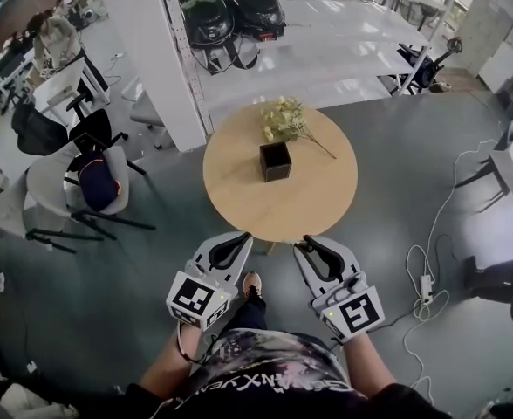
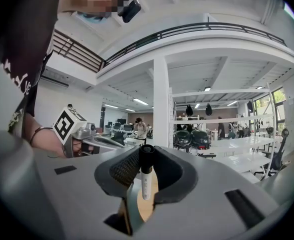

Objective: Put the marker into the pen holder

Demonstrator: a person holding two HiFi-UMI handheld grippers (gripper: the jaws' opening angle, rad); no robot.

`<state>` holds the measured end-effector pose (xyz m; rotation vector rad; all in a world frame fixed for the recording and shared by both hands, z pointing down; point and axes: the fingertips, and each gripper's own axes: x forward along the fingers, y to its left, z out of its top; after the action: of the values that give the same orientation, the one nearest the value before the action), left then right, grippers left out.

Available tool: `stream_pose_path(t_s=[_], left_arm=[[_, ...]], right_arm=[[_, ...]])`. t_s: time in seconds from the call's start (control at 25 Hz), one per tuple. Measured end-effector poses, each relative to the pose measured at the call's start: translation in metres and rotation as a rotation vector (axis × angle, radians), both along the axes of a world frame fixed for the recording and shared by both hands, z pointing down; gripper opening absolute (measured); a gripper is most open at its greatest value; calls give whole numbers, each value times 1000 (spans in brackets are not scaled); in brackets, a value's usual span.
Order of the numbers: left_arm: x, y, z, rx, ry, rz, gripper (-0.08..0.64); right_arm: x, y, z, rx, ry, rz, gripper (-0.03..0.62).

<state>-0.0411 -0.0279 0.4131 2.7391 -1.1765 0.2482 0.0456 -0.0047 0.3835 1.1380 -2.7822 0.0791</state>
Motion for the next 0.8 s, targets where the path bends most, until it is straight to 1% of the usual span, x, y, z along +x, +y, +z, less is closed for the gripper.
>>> stream_pose_path(t_s=[0.2,0.56,0.8], left_arm=[[-7,-29,-3,-11,4,17,20],[-18,-79,-6,-15,13,71,20],[-25,-105,2,-17,20,102,20]], right_arm=[[-10,-29,-5,-6,9,11,78],[-31,-78,-8,-7,17,41,78],[-41,-103,0,-11,32,72,78]])
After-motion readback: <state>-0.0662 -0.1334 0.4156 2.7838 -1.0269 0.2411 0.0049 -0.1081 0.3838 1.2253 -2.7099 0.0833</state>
